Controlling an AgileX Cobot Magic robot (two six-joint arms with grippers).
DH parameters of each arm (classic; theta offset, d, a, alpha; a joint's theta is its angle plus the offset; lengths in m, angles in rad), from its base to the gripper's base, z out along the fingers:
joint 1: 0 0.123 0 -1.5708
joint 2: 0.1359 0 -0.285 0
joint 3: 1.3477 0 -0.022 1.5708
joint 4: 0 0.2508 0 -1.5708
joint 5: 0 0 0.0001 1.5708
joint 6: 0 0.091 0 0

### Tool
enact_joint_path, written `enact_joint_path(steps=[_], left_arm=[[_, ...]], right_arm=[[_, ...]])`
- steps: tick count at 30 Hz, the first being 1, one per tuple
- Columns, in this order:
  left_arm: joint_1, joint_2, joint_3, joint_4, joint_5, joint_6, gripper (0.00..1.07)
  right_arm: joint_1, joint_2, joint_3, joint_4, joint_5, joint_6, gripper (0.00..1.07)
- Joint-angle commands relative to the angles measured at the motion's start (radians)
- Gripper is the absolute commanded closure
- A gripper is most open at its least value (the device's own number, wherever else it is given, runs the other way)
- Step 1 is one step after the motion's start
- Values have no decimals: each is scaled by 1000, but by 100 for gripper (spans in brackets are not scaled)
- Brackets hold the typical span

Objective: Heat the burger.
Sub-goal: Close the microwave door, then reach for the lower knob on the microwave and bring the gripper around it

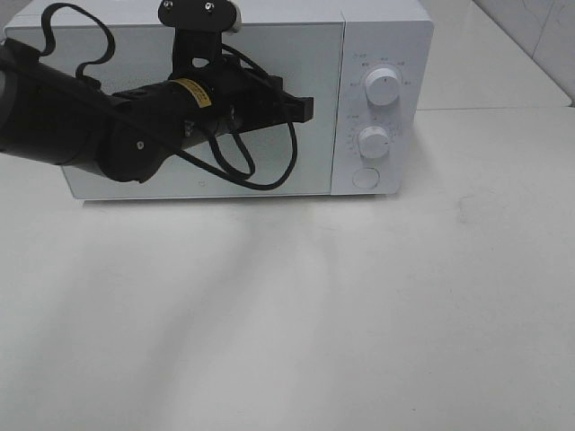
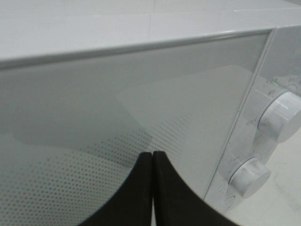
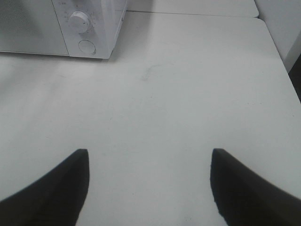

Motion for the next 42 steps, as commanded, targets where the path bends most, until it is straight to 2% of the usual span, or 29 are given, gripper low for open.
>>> enact_joint_path(steps=[1, 10, 11, 12, 13, 14, 16, 17, 18, 19, 24, 27, 28, 32, 34, 38, 40, 41, 42], left_arm=[[4, -47, -21, -25, 79, -3, 107], [-2, -159, 46, -17, 376, -4, 106], [-2, -184, 47, -17, 463, -4, 94], [-2, -184, 47, -17, 463, -4, 94], [-2, -192, 47, -17, 513, -4, 83], [-2, -192, 47, -17, 513, -4, 83], [-2, -232, 47, -18, 681, -18, 22], [-2, -232, 47, -18, 681, -18, 22], [-2, -240, 47, -20, 716, -21, 12], [-2, -263, 47, -22, 798, -22, 6], [-2, -308, 47, -21, 933, -22, 6], [-2, -348, 47, 5, 1034, -22, 6], [-2, -379, 47, 16, 1116, -18, 6], [5, -407, 47, 49, 1218, -12, 6], [41, -427, 47, 54, 1305, -11, 6], [90, -454, 48, 54, 1358, -11, 6], [159, -489, 59, 52, 1383, -11, 6], [159, -489, 59, 52, 1383, -11, 6], [206, -518, 72, 54, 1399, -11, 6]], right_arm=[[-5, -26, 2, -4, -10, -11, 39], [-5, -26, 2, -4, -10, -11, 39], [-5, -26, 2, -4, -10, -11, 39], [-5, -26, 2, -4, -10, -11, 39], [-5, -26, 2, -4, -10, -11, 39], [-5, -26, 2, -4, -10, -11, 39], [-5, -26, 2, -4, -10, -11, 39], [-5, -26, 2, -4, -10, -11, 39], [-5, -26, 2, -4, -10, -11, 39], [-5, -26, 2, -4, -10, -11, 39], [-5, -26, 2, -4, -10, -12, 39], [-5, -26, 2, -4, -10, -11, 39], [-5, -26, 2, -4, -10, -11, 39], [-5, -26, 2, -4, -10, -11, 39], [-5, -26, 2, -4, -10, -11, 39], [-5, -26, 2, -4, -10, -11, 39], [-5, -26, 2, -4, -10, -11, 39], [-5, -26, 2, -4, -10, -11, 39], [-5, -26, 2, -3, -10, -11, 39]])
